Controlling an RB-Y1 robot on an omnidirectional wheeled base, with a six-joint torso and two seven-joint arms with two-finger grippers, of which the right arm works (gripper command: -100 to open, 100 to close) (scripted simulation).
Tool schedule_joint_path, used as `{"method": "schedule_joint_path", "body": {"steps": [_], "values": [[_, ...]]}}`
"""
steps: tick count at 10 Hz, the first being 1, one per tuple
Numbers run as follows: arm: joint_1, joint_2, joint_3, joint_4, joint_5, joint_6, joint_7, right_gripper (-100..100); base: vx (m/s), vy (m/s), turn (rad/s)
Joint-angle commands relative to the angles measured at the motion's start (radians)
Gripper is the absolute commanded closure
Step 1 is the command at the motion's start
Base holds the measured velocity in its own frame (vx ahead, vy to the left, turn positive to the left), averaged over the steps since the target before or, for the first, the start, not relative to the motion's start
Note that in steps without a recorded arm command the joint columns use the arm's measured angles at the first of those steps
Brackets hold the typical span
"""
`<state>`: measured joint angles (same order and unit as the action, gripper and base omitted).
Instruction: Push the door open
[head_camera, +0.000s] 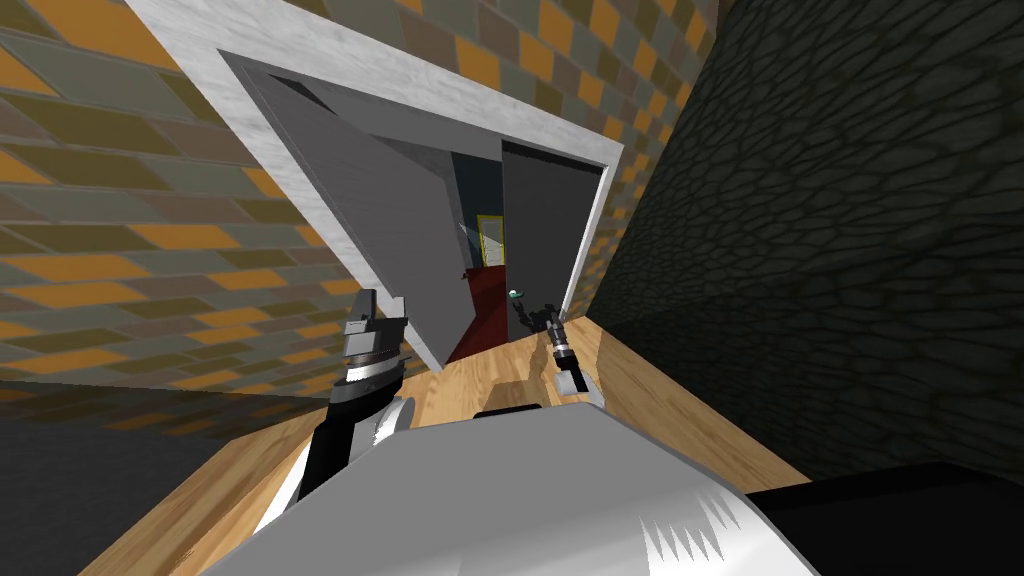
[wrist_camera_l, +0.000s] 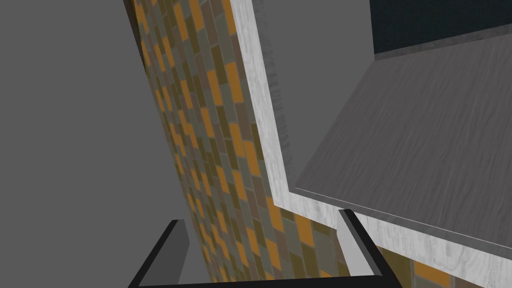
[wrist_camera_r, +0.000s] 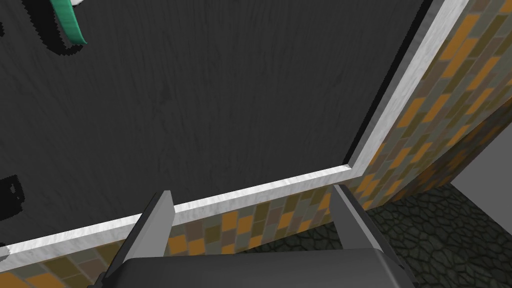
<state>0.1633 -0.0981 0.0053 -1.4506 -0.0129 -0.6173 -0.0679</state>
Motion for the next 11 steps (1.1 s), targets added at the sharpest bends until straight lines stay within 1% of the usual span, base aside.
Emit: {"method": "schedule_joint_path", "body": {"steps": [1, 2, 7, 8, 11], "values": [[-0.022, -0.002, 0.002, 0.050, -0.003, -0.011, -0.001, -100, 0.097, -0.016, 0.055], [-0.022, -0.002, 0.002, 0.054, -0.003, -0.011, -0.001, -100, 0.068, -0.014, 0.016], [-0.083, -0.006, 0.013, 0.200, -0.009, -0.046, -0.004, -100, 0.085, -0.017, 0.064], [-0.083, -0.006, 0.013, 0.205, -0.009, -0.046, -0.004, -100, 0.075, -0.018, 0.011], [-0.119, -0.008, 0.019, 0.293, -0.013, -0.066, -0.005, -100, 0.071, -0.018, 0.053]]}}
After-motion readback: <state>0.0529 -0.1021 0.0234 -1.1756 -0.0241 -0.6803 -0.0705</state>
